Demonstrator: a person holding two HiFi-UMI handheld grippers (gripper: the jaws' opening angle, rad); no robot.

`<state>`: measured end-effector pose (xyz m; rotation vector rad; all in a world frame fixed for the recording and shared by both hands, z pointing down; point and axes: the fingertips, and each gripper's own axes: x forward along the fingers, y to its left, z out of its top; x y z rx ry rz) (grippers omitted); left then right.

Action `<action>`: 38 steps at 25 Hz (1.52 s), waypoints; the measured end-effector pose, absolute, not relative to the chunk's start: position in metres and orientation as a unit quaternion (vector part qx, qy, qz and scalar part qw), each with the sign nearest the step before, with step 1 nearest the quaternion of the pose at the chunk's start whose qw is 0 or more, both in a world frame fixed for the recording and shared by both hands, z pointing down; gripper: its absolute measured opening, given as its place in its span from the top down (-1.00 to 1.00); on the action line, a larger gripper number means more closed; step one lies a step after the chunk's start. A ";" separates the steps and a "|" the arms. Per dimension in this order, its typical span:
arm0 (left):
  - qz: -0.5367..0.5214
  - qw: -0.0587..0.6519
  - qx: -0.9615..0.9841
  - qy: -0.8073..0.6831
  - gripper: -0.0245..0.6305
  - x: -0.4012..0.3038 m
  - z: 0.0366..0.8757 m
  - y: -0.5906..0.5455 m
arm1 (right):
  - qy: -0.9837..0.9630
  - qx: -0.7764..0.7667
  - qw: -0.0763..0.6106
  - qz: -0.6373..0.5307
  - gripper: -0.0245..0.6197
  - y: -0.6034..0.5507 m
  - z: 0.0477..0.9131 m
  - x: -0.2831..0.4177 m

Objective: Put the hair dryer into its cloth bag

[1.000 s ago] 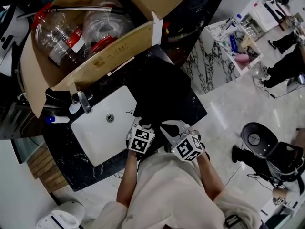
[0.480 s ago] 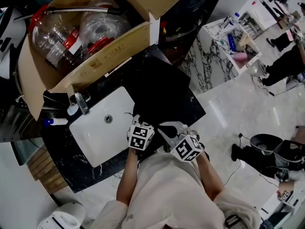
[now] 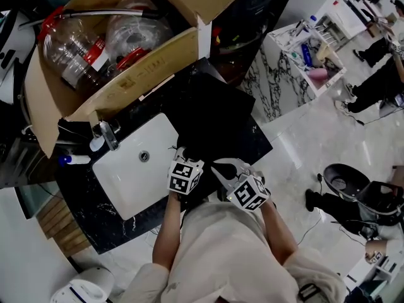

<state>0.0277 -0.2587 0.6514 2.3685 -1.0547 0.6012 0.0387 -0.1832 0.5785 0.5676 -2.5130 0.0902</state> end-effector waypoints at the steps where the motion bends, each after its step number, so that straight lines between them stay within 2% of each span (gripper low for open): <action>1: 0.221 0.236 0.864 -0.385 0.38 0.026 0.651 -0.257 | -0.936 0.217 0.277 0.034 0.88 -0.184 0.579 0.040; 14: 0.228 0.233 0.859 -0.394 0.34 0.008 0.643 -0.240 | -0.929 0.249 0.272 0.030 0.88 -0.186 0.582 0.041; 23: 0.228 0.226 0.855 -0.408 0.34 -0.009 0.633 -0.224 | -0.931 0.269 0.243 0.044 0.84 -0.187 0.569 0.040; 38: 0.160 0.138 0.856 -0.472 0.38 -0.039 0.560 -0.215 | -0.930 0.324 0.168 0.045 0.84 -0.204 0.526 0.049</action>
